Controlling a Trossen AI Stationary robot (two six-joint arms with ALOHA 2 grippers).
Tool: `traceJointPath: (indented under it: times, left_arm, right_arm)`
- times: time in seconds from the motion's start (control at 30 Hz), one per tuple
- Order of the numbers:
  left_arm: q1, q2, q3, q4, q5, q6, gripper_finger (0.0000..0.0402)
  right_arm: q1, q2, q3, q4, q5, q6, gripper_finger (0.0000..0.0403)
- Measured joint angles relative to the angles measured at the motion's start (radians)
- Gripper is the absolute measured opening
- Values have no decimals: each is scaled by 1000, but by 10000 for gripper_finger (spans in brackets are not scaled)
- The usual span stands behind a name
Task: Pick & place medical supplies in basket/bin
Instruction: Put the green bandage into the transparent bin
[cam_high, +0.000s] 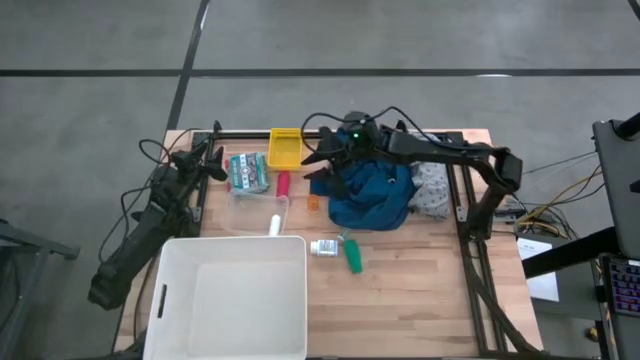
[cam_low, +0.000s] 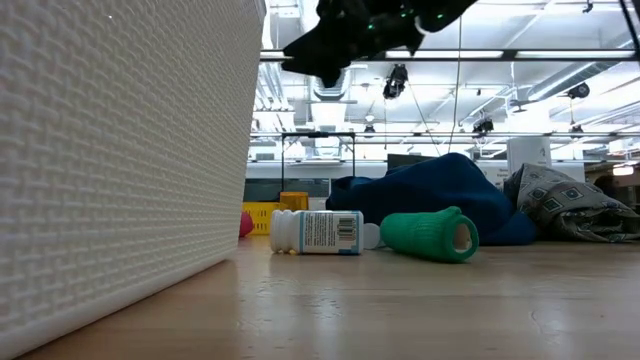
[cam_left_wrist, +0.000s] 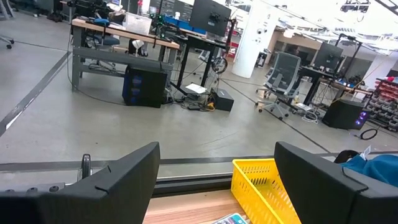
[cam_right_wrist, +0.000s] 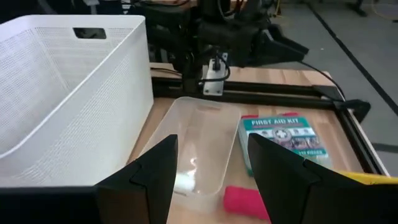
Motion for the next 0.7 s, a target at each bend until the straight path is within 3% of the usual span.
traceJointPath:
  times: [0.17,0.27,0.43,0.6,0.7]
  left_arm:
    - [0,0,0,0,0,0,322]
    - [0,0,0,0,0,0,322]
    - [0,0,0,0,0,0,322]
    - [0,0,0,0,0,0,322]
    - [0,0,0,0,0,0,322]
  right_arm:
    - [3,-91,-102,1,6,47,192]
    - [20,-146,-160,-1,66,141,191]
    - [86,-228,-246,-3,219,292,191]
    - [169,-307,-349,-8,413,337,192]
    - [222,-356,-402,-7,494,467,192]
